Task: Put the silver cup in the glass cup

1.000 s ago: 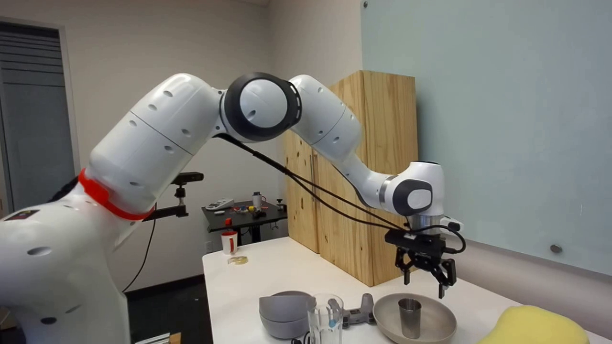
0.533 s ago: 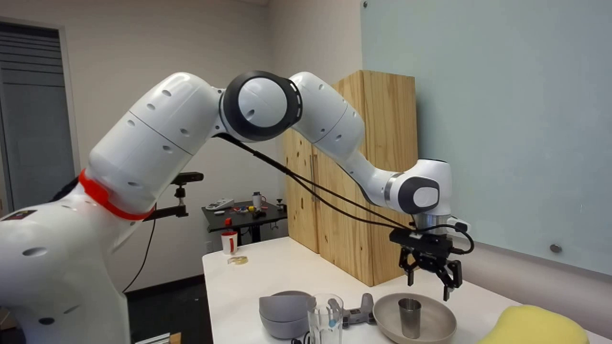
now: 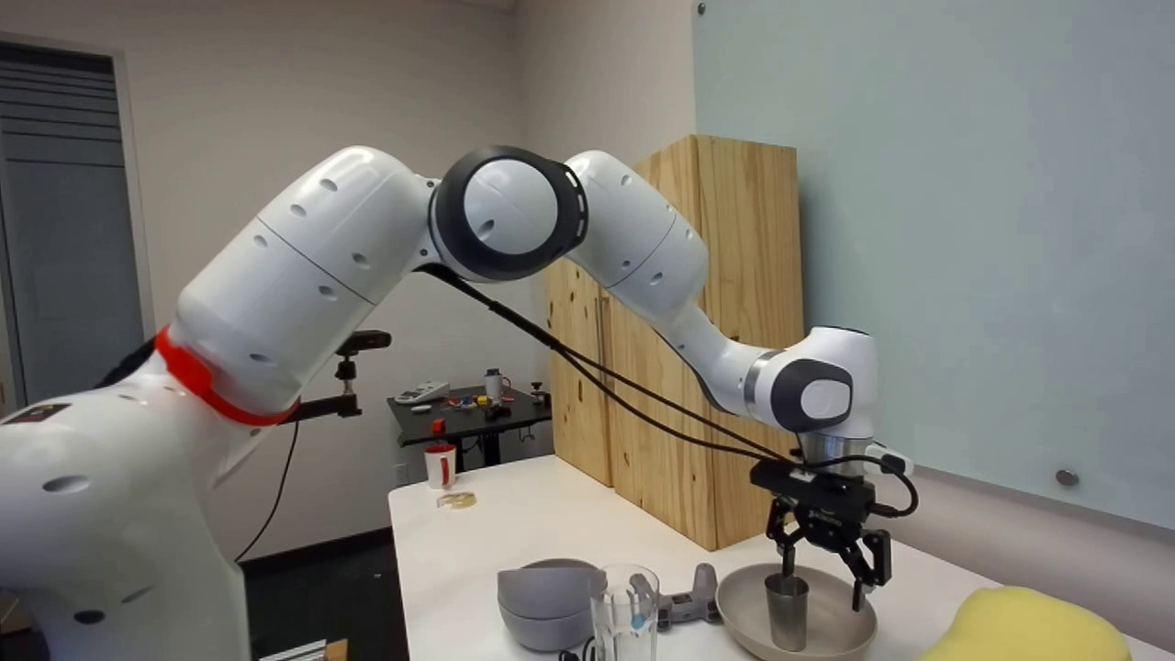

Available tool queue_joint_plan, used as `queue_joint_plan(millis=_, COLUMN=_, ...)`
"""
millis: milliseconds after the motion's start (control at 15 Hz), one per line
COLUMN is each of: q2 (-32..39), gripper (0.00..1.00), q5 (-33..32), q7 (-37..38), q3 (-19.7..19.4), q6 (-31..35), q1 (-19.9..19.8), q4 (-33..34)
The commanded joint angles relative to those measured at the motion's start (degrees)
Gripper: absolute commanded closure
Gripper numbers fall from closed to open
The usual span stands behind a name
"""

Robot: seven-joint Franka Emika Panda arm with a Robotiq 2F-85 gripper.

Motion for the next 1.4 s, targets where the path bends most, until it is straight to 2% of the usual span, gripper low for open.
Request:
queue_joint_plan(millis=0, q2=2.0, gripper=0.00, q5=-0.2, q7=-1.6, q3=-0.1, q6=0.4, q1=0.3, q4=1.1)
queue_joint_plan(millis=733, q2=4.3, gripper=0.00, q5=-0.1, q7=-3.9, q3=0.4, q6=1.5, q1=-0.4, q4=1.5)
queue_joint_plan(millis=1333, q2=4.5, gripper=0.00, q5=-0.5, q7=-3.9, q3=0.3, q6=5.4, q1=-0.2, q4=1.9)
